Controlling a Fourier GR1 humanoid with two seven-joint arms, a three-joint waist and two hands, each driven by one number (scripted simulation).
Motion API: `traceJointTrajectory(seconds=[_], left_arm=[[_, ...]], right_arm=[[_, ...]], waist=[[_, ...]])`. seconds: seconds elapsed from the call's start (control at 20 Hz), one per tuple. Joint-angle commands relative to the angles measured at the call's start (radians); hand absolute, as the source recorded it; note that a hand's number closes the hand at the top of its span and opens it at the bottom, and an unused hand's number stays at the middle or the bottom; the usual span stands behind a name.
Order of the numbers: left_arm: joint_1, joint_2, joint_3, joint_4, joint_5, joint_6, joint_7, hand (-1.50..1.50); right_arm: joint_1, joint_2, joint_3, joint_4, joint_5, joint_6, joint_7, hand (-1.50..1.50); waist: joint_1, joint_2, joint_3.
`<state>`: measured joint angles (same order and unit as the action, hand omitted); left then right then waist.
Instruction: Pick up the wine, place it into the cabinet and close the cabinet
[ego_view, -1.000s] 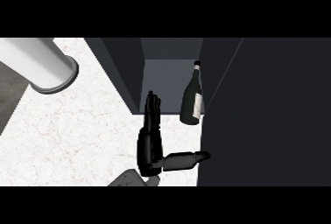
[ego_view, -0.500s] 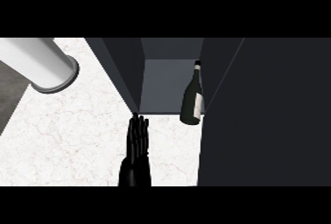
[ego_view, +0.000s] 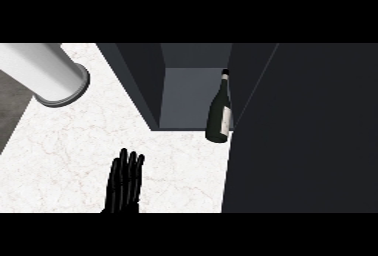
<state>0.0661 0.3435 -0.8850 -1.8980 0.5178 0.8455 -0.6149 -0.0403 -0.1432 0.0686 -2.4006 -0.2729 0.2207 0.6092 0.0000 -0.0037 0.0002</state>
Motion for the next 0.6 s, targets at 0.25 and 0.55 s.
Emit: traceJointTrajectory(seconds=[0.25, 0.55], left_arm=[[0.129, 0.162, 0.065, -0.148, 0.017, -0.122, -0.012, -1.50], [0.230, 0.277, 0.142, -0.223, 0.059, -0.186, -0.049, -1.50]], right_arm=[[0.112, -0.011, 0.000, -0.063, -0.145, 0.103, -0.033, 1.50], [0.197, 0.054, 0.194, -0.161, -0.144, 0.032, 0.127, 1.50]], waist=[[-0.001, 0.002, 0.000], [0.001, -0.004, -0.002]])
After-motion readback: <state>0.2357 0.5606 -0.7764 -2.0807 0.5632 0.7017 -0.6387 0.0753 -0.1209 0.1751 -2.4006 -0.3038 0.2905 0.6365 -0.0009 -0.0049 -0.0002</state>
